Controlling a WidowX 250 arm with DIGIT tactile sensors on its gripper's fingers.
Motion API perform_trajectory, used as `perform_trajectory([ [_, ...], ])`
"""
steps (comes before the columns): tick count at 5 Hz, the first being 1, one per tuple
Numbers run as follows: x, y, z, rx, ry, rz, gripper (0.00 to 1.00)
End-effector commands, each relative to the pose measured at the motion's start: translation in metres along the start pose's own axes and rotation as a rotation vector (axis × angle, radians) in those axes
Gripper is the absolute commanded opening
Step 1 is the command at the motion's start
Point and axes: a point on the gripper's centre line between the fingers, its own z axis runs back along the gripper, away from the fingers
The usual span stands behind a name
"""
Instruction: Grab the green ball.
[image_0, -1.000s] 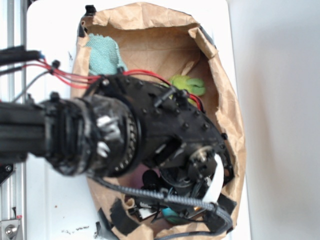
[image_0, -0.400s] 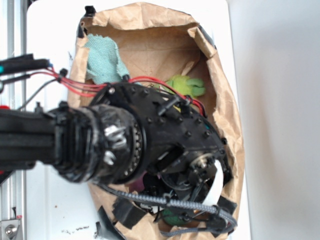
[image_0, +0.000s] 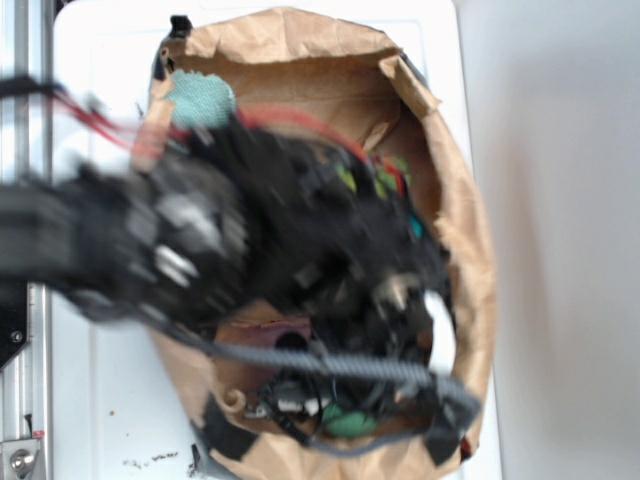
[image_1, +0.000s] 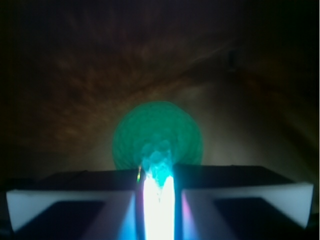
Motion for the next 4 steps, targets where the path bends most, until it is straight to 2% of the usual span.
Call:
perform_trajectory([
  [1,-0.005,0.0,0.098,0.23,0.008,0.206,0.0],
  [2,-0.009,-0.009,0.131,0.324,0.068,0.435,0.0],
  [3,-0.015,-0.02,0.159,0.339,0.099,0.586,0.0],
  [4,-0.01,-0.034,0.176,0.39,0.121,0.632,0.0],
])
